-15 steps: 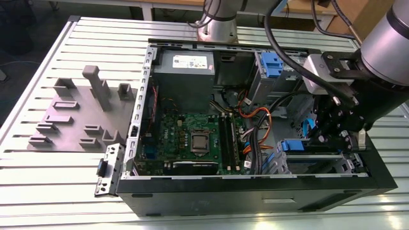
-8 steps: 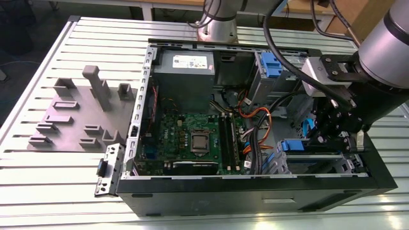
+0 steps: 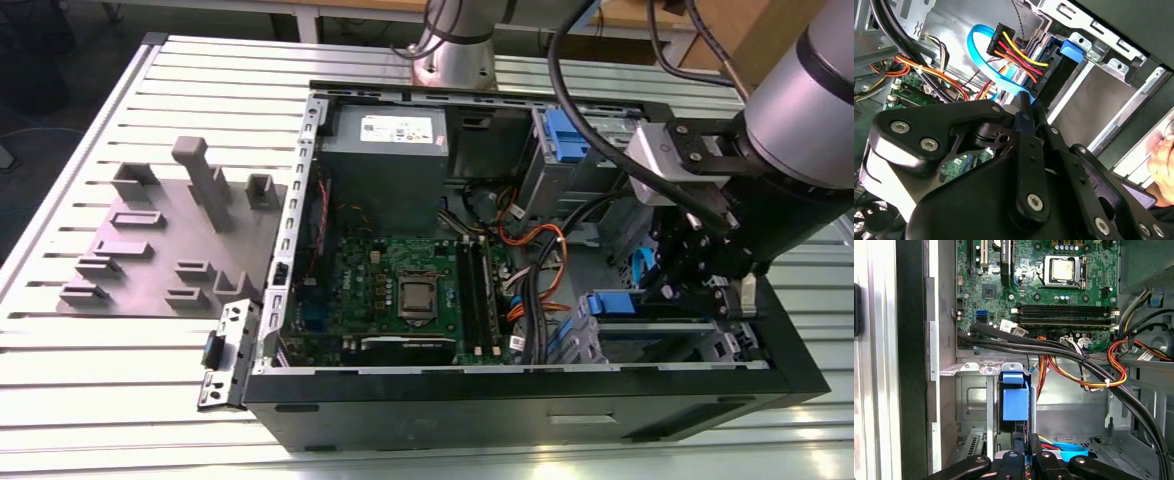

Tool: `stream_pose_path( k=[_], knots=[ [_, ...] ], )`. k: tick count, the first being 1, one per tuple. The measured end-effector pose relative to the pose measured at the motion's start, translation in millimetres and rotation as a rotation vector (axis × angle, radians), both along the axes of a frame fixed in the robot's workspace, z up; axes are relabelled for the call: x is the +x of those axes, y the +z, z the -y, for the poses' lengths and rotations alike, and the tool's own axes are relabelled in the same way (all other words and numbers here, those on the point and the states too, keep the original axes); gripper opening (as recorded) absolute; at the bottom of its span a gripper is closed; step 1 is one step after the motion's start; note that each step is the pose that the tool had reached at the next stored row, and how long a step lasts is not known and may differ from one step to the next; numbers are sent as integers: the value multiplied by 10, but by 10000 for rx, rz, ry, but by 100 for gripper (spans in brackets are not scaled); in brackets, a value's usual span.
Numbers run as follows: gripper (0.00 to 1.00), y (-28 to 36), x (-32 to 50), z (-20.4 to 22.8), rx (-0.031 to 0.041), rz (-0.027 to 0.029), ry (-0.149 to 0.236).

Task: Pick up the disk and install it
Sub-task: 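Insert the second disk wire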

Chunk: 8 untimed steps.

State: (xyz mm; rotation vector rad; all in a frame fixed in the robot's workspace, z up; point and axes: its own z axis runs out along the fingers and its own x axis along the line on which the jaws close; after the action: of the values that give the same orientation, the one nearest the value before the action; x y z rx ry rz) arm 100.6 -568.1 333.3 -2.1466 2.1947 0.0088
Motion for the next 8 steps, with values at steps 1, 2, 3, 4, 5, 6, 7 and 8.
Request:
stream_pose_path(
  k=[1, 2, 3, 4, 5, 6, 7, 8],
  knots=[
    [16, -8, 0, 0, 0, 0, 0],
    [16, -16, 0, 1, -1, 0, 0],
    [16, -25, 0, 1, -3, 0, 0],
    [16, -32, 0, 1, -4, 0, 0],
    [16, -35, 0, 1, -6, 0, 1],
    [16, -35, 0, 1, -6, 0, 0],
    [16, -35, 0, 1, -6, 0, 0],
    [16, -36, 0, 1, -4, 0, 0]
  ],
)
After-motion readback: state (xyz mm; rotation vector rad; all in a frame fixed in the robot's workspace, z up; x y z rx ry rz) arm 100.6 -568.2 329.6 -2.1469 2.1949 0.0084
